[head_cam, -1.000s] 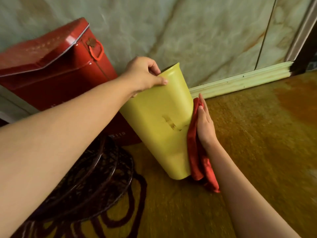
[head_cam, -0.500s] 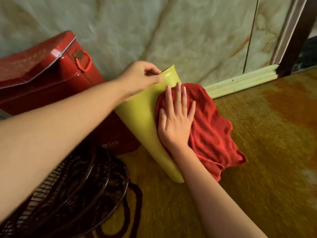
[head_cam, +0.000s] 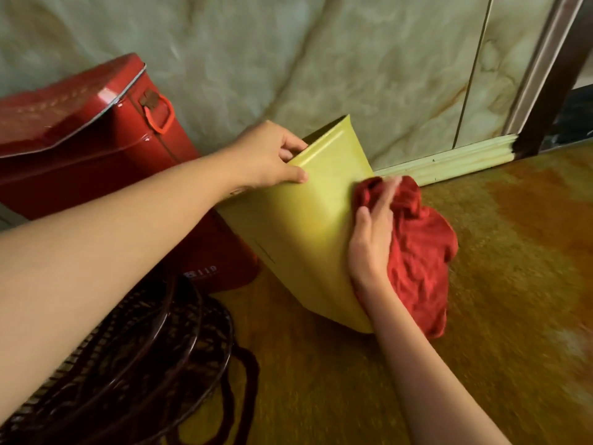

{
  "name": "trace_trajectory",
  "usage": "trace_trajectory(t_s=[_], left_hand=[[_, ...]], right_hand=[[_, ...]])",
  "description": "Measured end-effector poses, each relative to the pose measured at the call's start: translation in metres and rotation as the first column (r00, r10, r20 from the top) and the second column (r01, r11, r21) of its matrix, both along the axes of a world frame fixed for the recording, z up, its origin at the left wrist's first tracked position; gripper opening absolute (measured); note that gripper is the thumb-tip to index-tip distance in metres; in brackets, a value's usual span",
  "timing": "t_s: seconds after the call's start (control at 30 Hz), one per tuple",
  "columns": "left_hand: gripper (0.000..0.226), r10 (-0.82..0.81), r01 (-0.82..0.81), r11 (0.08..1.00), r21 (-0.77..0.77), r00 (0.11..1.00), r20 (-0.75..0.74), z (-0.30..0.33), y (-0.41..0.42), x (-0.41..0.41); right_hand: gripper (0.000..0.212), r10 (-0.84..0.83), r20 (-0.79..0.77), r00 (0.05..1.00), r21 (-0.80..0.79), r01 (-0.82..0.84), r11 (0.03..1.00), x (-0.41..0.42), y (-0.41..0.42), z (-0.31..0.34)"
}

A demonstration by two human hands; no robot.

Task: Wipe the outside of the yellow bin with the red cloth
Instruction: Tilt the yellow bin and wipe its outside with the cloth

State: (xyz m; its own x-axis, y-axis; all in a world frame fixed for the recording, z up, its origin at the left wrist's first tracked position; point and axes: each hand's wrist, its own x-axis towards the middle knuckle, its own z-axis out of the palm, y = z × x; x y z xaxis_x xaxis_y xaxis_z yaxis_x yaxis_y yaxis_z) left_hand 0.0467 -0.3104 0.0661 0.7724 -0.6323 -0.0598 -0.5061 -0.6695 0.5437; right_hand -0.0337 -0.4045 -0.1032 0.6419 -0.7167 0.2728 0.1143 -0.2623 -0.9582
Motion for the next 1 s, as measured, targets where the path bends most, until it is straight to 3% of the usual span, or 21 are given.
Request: trace_trajectory(t_s=[0.07, 0.13, 0.2, 0.3, 0.37, 0.47, 0.53, 0.6, 0.77, 0.9, 1.0], left_hand=[[0.046, -0.021, 0.020, 0.999, -0.031, 0.999, -0.038, -0.006, -0.008, -0.009], [0.044, -0.048, 0.048, 0.998, -0.030, 0.999, 0.008, -0.009, -0.020, -0.014], [0.042, -0.021, 0.023, 0.999, -0.040, 0.998, 0.052, -0.010, -0.032, -0.013], [0.040, 0.102, -0.095, 0.993, -0.065, 0.987, 0.125, -0.012, -0.044, -0.007], [0.046, 0.129, -0.123, 0.987, -0.103, 0.990, 0.051, -0.016, -0.046, -0.008], [0.058, -0.045, 0.014, 0.986, -0.163, 0.982, -0.185, -0.016, -0.030, -0.014], [0.065, -0.131, 0.128, 0.990, -0.057, 0.990, -0.059, -0.013, -0.006, -0.007], [0.063, -0.087, 0.086, 0.996, 0.014, 0.990, 0.114, -0.012, 0.027, 0.004], [0.031, -0.019, -0.022, 0.994, 0.105, 0.928, 0.373, -0.019, 0.077, 0.027], [0.017, 0.034, -0.031, 0.999, -0.016, 0.936, 0.350, -0.024, 0.065, 0.032], [0.014, 0.002, 0.028, 0.994, -0.101, 0.958, 0.286, -0.028, 0.047, 0.024]], right_hand=[[0.056, -0.111, -0.259, 0.960, 0.251, 0.178, 0.952, -0.010, -0.020, -0.013], [0.052, -0.098, -0.396, 0.913, 0.325, 0.239, 0.915, -0.013, -0.024, -0.010], [0.051, -0.045, -0.290, 0.956, 0.286, 0.131, 0.949, -0.010, -0.016, 0.007], [0.056, 0.093, -0.015, 0.996, 0.044, -0.092, 0.995, -0.009, 0.000, 0.031], [0.057, 0.120, -0.020, 0.993, -0.124, -0.122, 0.985, -0.009, 0.000, 0.032], [0.057, -0.018, -0.157, 0.987, -0.272, -0.026, 0.962, -0.010, -0.015, 0.019], [0.057, -0.030, -0.209, 0.977, -0.273, -0.029, 0.962, -0.005, -0.021, 0.013], [0.057, -0.016, -0.252, 0.968, -0.272, -0.055, 0.961, 0.000, -0.024, 0.008], [0.058, -0.052, -0.242, 0.969, -0.286, -0.020, 0.958, 0.011, -0.029, 0.005], [0.060, -0.043, -0.253, 0.966, -0.251, -0.023, 0.968, 0.016, -0.044, 0.005], [0.064, -0.045, -0.324, 0.945, -0.057, 0.028, 0.998, 0.015, -0.063, 0.004]])
